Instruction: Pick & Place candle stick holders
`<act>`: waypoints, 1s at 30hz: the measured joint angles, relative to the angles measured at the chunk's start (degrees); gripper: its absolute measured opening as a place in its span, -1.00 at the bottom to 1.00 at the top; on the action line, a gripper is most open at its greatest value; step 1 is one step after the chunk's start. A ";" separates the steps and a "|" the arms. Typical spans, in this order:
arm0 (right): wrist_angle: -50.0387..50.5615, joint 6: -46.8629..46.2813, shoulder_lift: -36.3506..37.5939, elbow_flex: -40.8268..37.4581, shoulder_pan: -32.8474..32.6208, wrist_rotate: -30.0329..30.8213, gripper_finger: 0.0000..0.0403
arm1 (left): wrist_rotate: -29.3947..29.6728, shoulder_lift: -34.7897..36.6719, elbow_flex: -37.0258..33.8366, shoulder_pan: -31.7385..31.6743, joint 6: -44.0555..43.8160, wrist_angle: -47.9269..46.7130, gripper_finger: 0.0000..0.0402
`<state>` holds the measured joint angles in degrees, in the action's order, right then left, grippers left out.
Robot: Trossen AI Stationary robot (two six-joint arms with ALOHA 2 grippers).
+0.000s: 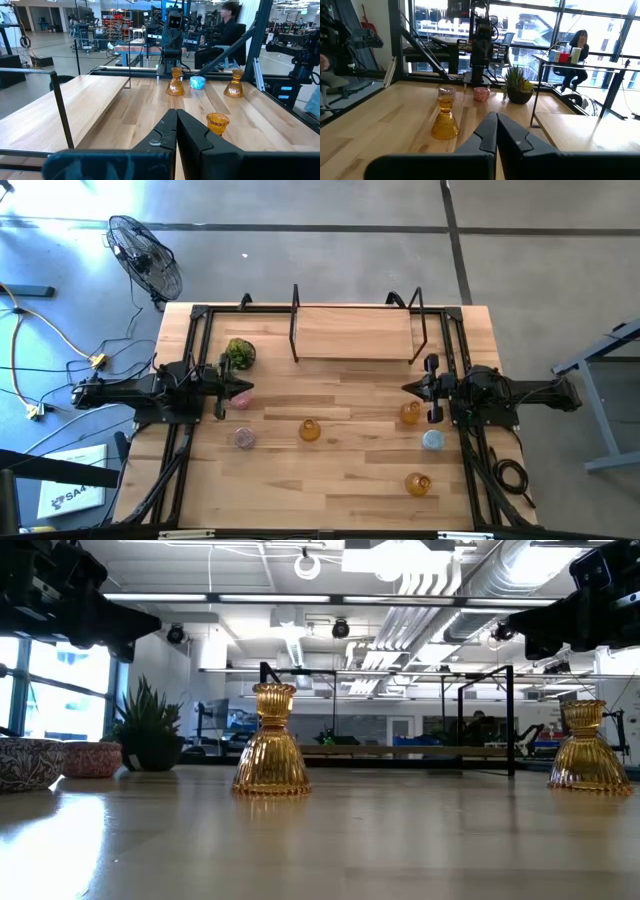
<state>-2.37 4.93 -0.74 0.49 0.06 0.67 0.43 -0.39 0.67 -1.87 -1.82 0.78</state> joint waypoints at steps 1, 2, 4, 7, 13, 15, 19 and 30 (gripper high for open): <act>0.02 0.00 -0.01 0.01 0.00 0.00 -1.00 | 0.01 0.00 0.00 0.02 0.01 0.01 -0.99; 0.02 0.00 -0.01 0.01 0.00 -0.01 -1.00 | 0.01 -0.01 0.00 0.01 0.00 0.00 -0.99; 0.02 0.00 -0.01 0.00 0.01 0.00 -1.00 | 0.02 0.01 0.00 0.00 0.02 0.00 -0.99; 0.02 0.00 0.01 0.00 0.01 -0.02 -1.00 | 1.17 -0.01 0.00 0.00 1.85 0.14 -0.99; 0.02 0.00 -0.01 0.02 0.01 0.00 -1.00 | 1.55 -0.01 0.00 0.00 2.77 0.22 -0.99; 0.02 0.00 0.01 0.01 0.00 -0.01 -1.00 | 1.55 -0.01 0.00 0.00 2.79 0.24 -0.99; 0.02 0.00 -0.01 0.00 -0.01 0.00 -1.00 | 1.54 0.00 0.00 0.00 2.99 0.34 -0.99; 0.02 0.00 0.01 0.00 -0.01 0.00 -1.00 | 6.99 -0.11 1.60 0.00 3.44 -1.79 -0.97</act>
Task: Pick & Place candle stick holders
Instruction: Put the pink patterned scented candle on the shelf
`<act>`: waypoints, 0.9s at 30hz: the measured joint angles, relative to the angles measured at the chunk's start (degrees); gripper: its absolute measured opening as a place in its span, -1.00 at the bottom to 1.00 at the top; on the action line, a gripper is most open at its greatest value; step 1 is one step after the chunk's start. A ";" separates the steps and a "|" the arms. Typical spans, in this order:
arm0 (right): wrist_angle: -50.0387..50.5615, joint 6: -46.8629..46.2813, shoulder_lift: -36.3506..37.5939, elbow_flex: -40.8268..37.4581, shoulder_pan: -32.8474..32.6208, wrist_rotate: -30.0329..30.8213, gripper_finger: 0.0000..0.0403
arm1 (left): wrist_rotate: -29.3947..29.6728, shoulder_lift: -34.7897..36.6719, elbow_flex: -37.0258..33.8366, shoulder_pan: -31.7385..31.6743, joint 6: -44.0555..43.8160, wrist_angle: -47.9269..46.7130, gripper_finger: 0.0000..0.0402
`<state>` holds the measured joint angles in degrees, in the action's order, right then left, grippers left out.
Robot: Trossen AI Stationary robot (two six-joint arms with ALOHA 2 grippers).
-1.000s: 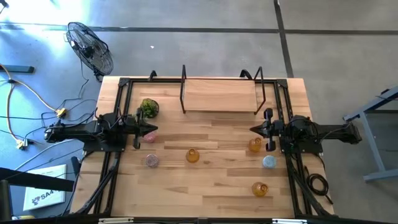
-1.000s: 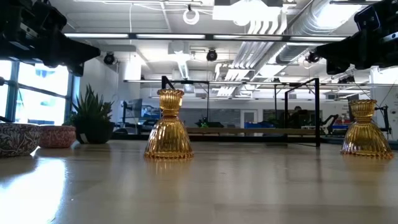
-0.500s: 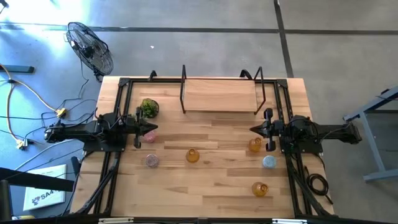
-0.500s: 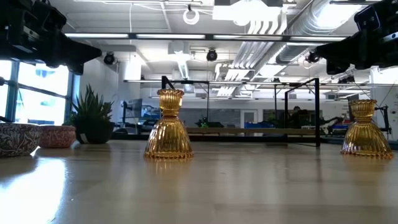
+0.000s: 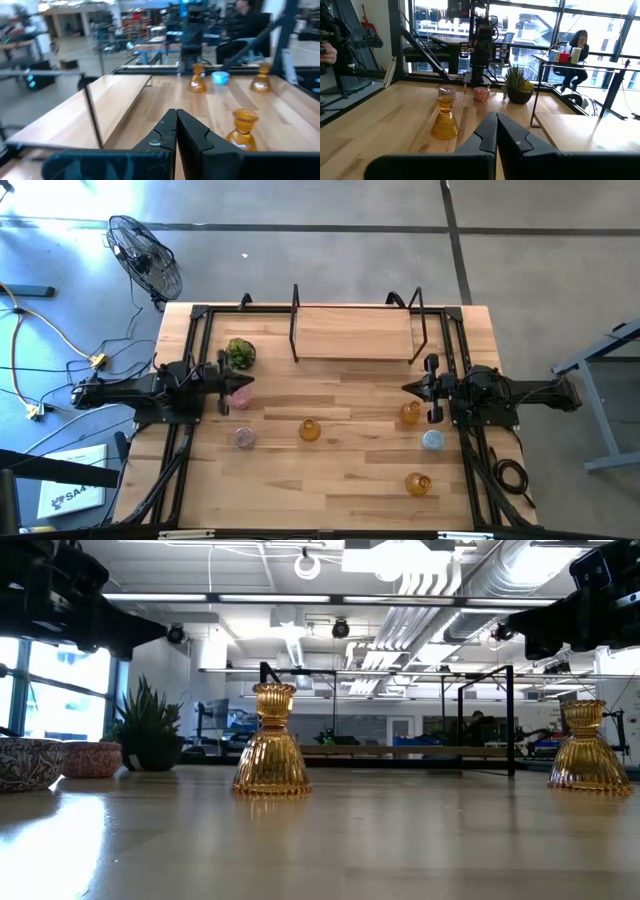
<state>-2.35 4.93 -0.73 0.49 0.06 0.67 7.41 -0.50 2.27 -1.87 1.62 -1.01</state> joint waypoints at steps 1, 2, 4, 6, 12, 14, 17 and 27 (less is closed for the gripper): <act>-0.02 0.00 -0.01 0.01 0.02 0.00 -1.00 | 0.77 -0.20 0.32 0.00 -1.18 -0.47 -0.95; -0.01 0.00 -0.01 0.00 0.01 -0.01 -1.00 | 0.94 -0.36 0.60 0.00 -2.13 -0.85 -0.91; -0.01 0.00 0.00 0.00 0.00 0.00 -1.00 | 0.84 -0.58 1.23 0.00 -3.70 -1.84 -0.79; -0.02 0.01 -0.01 0.00 0.02 0.00 -1.00 | 1.05 -0.57 1.74 0.00 -4.94 -2.69 -0.65; -0.02 0.00 -0.01 0.02 0.01 -0.01 -1.00 | 6.08 -2.40 1.93 0.00 -7.41 -3.01 -0.06; 0.00 0.00 -0.01 0.00 0.01 0.00 -1.00 | 6.32 -3.82 2.00 0.00 -8.04 -3.00 0.11; 0.00 0.00 -0.02 0.02 0.02 0.00 -1.00 | 7.09 -5.55 1.98 0.00 -7.68 -1.11 0.31; -0.02 0.01 -0.01 0.01 0.01 0.00 -1.00 | -1.66 -6.68 8.80 0.02 -7.90 -1.62 0.49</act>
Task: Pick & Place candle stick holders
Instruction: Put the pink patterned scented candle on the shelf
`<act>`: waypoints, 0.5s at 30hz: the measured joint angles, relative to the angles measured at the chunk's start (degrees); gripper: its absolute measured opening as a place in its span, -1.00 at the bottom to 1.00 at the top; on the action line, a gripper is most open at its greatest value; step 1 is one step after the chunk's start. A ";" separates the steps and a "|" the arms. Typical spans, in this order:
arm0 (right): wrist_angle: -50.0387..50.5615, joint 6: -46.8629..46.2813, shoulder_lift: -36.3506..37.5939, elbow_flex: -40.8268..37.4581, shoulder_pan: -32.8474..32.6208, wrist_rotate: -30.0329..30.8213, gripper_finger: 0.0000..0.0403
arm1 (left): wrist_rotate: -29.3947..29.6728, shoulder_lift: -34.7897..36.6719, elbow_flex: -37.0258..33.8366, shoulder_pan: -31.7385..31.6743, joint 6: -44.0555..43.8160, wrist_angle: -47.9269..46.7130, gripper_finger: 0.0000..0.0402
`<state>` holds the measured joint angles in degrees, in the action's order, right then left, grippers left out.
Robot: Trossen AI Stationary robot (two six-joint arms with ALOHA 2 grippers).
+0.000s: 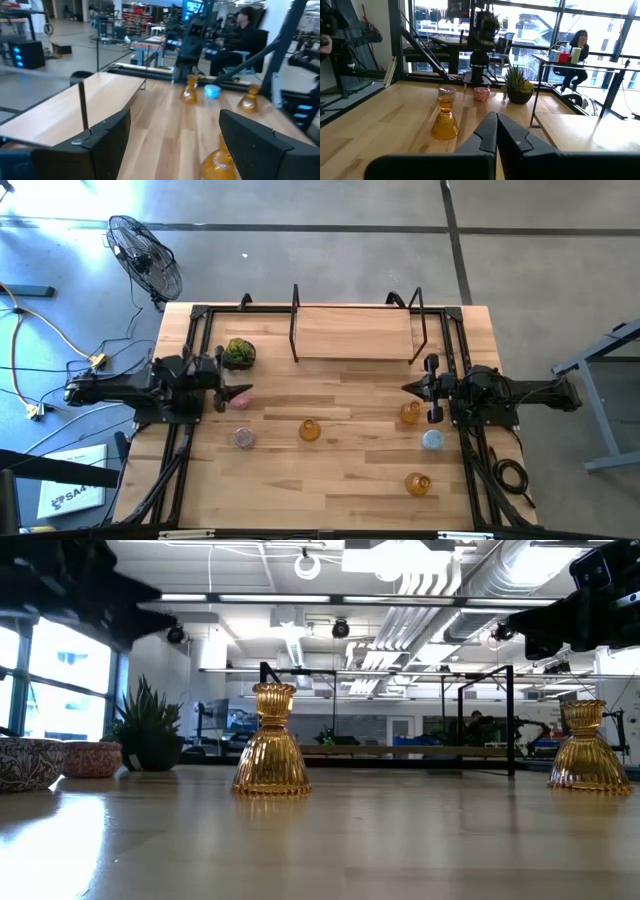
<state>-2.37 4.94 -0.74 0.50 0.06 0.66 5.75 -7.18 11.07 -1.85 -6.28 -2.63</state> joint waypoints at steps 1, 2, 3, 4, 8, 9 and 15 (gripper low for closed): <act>0.00 -0.01 0.00 -0.01 0.01 0.00 -1.00 | -0.63 -0.14 2.25 0.00 0.00 -2.23 0.49; 0.00 -0.01 -0.01 -0.01 0.00 -0.01 -1.00 | -1.24 -0.59 4.68 0.00 -0.02 -4.22 0.49; 0.01 0.00 0.00 -0.01 0.00 -0.01 -1.00 | -1.57 -1.20 7.18 0.00 -0.02 -6.25 0.49; 0.02 0.00 0.01 -0.01 -0.01 0.00 -1.00 | -1.56 -1.87 9.76 0.00 -0.02 -8.27 0.49; 0.02 -0.01 0.01 -0.01 0.01 0.00 -1.00 | 3.41 -5.96 21.07 0.00 -0.01 -17.78 0.49; 0.01 0.01 -0.01 -0.01 -0.01 0.00 -1.00 | 5.47 -7.21 24.15 0.00 -0.02 -21.13 0.49; 0.00 -0.01 0.00 0.00 0.00 -0.01 -1.00 | 12.96 -19.24 45.33 -0.02 -8.00 -51.00 0.49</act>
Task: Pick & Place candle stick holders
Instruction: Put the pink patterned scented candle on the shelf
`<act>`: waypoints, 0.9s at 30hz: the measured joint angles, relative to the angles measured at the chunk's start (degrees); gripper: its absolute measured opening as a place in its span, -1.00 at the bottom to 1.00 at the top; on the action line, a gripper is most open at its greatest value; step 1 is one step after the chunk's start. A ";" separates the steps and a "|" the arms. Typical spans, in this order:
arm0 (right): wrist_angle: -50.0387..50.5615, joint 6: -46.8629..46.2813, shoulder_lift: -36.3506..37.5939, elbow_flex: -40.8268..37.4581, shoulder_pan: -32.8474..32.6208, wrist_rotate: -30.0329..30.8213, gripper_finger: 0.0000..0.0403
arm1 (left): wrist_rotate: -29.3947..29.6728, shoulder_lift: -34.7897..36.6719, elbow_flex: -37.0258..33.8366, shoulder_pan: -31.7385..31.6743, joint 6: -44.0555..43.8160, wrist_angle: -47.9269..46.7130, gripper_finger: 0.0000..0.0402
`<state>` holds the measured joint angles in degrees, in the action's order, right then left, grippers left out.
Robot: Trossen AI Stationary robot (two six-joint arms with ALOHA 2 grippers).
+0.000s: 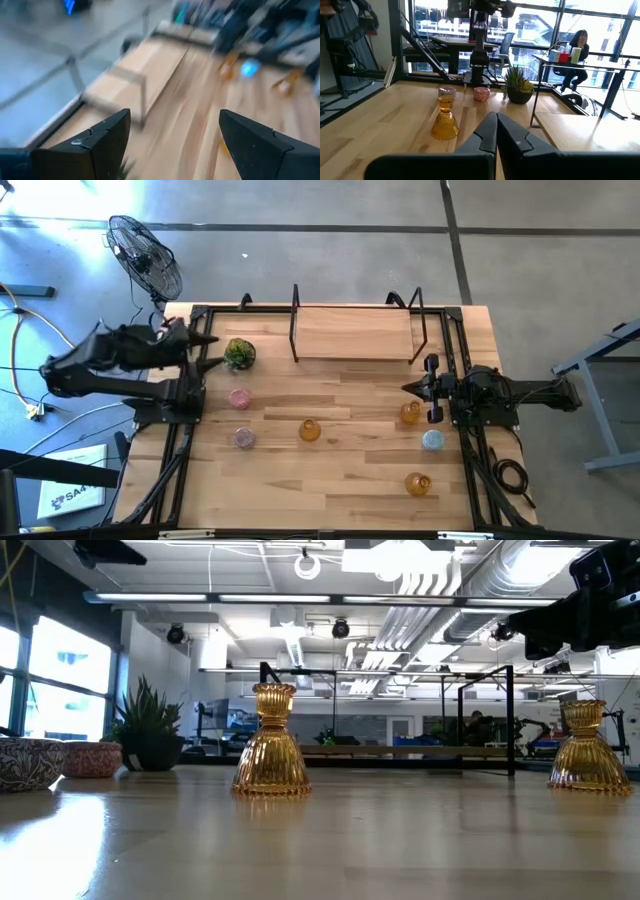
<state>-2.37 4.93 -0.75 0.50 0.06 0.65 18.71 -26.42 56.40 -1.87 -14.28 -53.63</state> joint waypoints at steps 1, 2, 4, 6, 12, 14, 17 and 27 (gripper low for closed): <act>0.02 0.00 -0.01 0.01 0.00 -0.01 -1.00 | 0.48 -2.32 2.94 0.00 -2.94 -4.98 0.49; 0.02 0.00 -0.01 0.01 0.00 0.01 -1.00 | 0.50 -4.62 5.55 0.00 -5.91 -9.62 0.49; 0.00 0.00 0.00 -0.01 0.00 0.00 -1.00 | -1.50 -9.20 9.34 0.00 -10.24 -17.05 0.49; 0.02 0.00 0.01 -0.01 0.01 0.00 -1.00 | -4.40 -13.30 11.52 0.00 -11.02 -23.33 0.49; 0.02 0.00 0.01 -0.01 0.00 -0.01 -1.00 | -17.52 -24.71 12.22 0.00 2.20 -30.71 0.49; 0.02 0.00 0.01 -0.01 0.00 0.01 -1.00 | -21.09 -28.26 12.22 0.02 7.33 -31.53 0.49; 0.00 0.00 0.01 0.00 0.01 0.01 -1.00 | -22.06 -32.83 12.22 0.02 12.28 -32.12 0.49; 0.00 0.00 0.01 -0.01 0.01 0.00 -1.00 | -21.67 -38.06 9.90 0.01 28.11 -24.96 0.49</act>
<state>-2.37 4.93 -0.73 0.49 0.07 0.65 -2.96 -64.48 66.30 -1.86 13.83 -78.59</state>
